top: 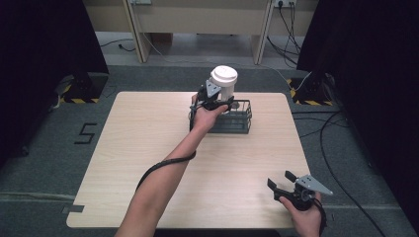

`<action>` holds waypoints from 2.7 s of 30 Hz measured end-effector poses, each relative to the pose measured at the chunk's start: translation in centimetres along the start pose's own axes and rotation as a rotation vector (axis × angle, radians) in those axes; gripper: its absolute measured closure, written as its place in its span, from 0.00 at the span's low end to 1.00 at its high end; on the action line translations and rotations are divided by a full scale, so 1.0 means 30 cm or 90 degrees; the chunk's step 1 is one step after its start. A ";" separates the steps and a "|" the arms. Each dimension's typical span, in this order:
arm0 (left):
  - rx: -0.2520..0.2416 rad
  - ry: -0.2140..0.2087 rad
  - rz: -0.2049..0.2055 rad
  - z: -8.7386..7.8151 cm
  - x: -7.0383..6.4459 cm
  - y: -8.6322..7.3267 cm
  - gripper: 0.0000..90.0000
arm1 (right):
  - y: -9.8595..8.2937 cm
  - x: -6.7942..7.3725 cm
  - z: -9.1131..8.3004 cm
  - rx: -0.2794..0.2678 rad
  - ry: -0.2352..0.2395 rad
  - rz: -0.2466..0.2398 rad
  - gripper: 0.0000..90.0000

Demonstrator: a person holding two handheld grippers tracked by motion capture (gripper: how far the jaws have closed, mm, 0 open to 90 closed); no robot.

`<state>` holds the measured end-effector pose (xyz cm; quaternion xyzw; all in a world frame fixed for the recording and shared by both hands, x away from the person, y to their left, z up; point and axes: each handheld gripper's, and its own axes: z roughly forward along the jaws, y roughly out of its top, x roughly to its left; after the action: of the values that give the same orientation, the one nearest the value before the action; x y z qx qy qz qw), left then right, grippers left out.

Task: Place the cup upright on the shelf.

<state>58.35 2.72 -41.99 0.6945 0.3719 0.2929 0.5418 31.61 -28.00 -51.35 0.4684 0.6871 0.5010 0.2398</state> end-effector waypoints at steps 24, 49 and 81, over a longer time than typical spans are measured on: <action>0.050 0.002 -0.001 0.026 -0.022 -0.103 0.20 | 0.000 0.000 0.001 0.002 0.001 0.000 0.20; 0.050 0.000 0.020 -0.002 -0.027 -0.120 0.18 | 0.001 0.002 0.002 0.005 0.001 -0.001 0.20; 0.030 -0.007 0.045 -0.140 -0.016 -0.121 0.16 | 0.001 0.005 0.003 0.008 -0.003 -0.004 0.20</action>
<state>53.95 5.07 -44.50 0.7213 0.3510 0.2990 0.5169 31.63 -27.82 -51.33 0.4691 0.6913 0.4944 0.2401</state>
